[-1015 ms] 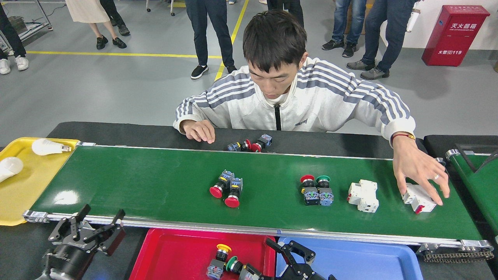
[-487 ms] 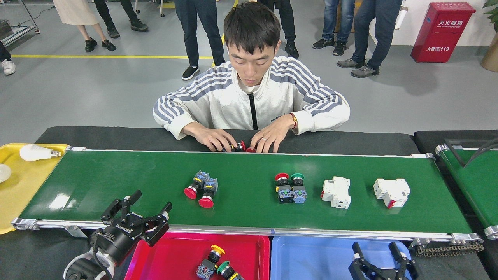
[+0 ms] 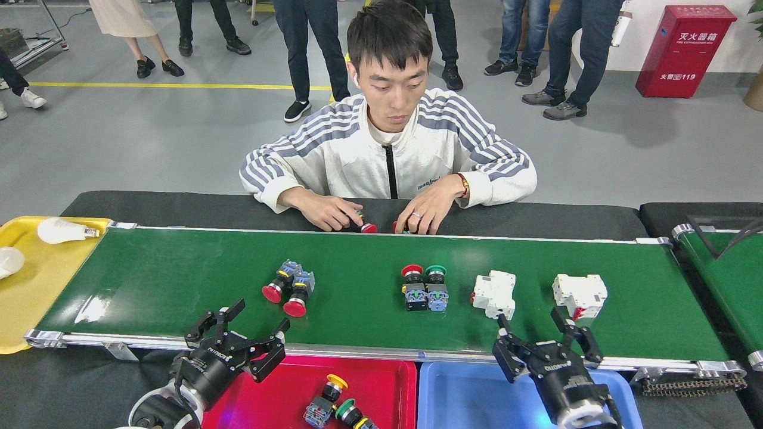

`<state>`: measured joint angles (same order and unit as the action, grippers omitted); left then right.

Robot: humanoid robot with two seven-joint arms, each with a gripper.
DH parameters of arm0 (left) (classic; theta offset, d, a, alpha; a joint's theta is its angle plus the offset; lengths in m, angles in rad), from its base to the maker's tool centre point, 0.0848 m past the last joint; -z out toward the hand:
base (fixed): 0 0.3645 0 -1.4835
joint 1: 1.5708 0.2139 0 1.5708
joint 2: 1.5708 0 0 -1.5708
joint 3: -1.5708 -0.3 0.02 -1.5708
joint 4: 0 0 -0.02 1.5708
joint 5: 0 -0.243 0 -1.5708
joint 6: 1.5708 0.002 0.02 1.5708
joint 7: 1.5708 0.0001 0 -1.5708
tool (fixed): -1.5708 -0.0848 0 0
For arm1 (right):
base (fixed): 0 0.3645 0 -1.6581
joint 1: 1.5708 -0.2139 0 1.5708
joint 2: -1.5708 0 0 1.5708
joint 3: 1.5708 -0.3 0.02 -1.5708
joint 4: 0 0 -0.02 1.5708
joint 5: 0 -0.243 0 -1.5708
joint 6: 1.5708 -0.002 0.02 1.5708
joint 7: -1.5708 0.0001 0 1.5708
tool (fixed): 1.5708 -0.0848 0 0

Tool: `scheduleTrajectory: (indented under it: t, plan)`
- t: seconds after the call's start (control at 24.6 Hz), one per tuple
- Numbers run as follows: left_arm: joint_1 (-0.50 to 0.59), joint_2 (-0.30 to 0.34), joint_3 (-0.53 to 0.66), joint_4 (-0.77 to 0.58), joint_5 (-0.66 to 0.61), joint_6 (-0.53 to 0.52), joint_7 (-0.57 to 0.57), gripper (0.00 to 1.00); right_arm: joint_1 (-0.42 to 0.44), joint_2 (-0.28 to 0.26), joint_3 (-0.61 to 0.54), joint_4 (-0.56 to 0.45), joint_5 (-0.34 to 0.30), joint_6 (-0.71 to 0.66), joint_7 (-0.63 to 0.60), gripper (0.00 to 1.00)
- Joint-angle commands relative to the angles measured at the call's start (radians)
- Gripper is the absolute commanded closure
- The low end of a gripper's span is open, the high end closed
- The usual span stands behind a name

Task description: Pick switch part from conveyor to tray

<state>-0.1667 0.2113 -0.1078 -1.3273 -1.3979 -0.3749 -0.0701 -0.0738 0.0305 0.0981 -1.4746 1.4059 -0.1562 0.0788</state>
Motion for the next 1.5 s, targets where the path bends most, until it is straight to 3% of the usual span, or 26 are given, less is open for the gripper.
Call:
scheduleTrajectory:
  t: [0.0,0.2,0.24,0.37,0.45,0.57,0.65,0.77,0.89,1.02,1.06,1.1,1.14,1.22,1.38,1.46]
  plan:
    - [-0.042,-0.004,0.011,0.036,-0.004,0.013,0.003,0.0,-0.037,-0.001,0.031,0.02,0.001,0.004,0.027,0.0]
    - [-0.125,-0.004,0.013,0.142,-0.004,0.019,0.003,0.0,-0.119,0.008,0.104,0.134,-0.001,0.087,0.042,0.0]
    - [-0.136,-0.004,0.013,0.152,-0.004,0.017,0.003,0.0,-0.141,0.009,0.127,0.163,-0.007,0.121,0.042,0.06]
    - [-0.14,-0.004,0.011,0.16,-0.003,0.017,0.003,0.0,-0.182,0.014,0.146,0.218,-0.012,0.138,0.038,0.41]
    - [-0.142,-0.004,0.011,0.166,-0.004,0.017,0.003,0.0,-0.188,0.014,0.146,0.226,-0.012,0.135,0.038,0.54]
    - [-0.18,-0.006,0.013,0.23,-0.004,0.022,0.003,0.0,-0.188,0.012,0.147,0.226,-0.012,0.132,0.036,0.82]
    - [-0.224,-0.004,0.014,0.295,-0.003,0.033,0.004,0.0,-0.19,0.009,0.147,0.224,-0.012,0.129,0.036,0.89]
    - [-0.266,-0.001,0.016,0.362,-0.001,0.04,0.007,0.0,-0.19,0.003,0.146,0.203,-0.012,0.127,0.016,0.92]
    - [-0.272,0.0,0.016,0.384,-0.001,0.047,0.009,0.0,-0.176,0.0,0.146,0.126,-0.013,0.107,-0.054,0.92]
    - [-0.274,0.0,0.016,0.419,-0.001,0.099,0.013,0.01,-0.133,-0.052,0.123,0.025,-0.022,0.052,-0.151,0.91]
    - [-0.275,-0.001,0.017,0.434,0.004,0.125,0.016,0.05,-0.113,-0.08,0.111,0.005,-0.045,0.029,-0.2,0.91]
    - [-0.275,-0.001,0.019,0.445,0.007,0.149,0.018,0.15,-0.087,-0.104,0.103,-0.01,-0.068,0.004,-0.237,0.9]
    - [-0.275,-0.001,0.036,0.453,0.011,0.169,0.021,0.34,-0.044,-0.144,0.095,-0.038,-0.096,-0.034,-0.269,0.89]
    - [-0.275,-0.004,0.085,0.464,0.011,0.177,0.045,0.56,0.028,-0.211,0.051,-0.082,-0.142,-0.094,-0.306,0.88]
    - [-0.272,-0.004,0.103,0.47,0.013,0.174,0.081,0.78,0.183,-0.271,-0.092,-0.098,-0.202,-0.255,-0.335,0.87]
    - [-0.272,-0.007,0.103,0.47,0.014,0.174,0.082,0.8,0.267,-0.281,-0.175,-0.093,-0.202,-0.376,-0.333,0.85]
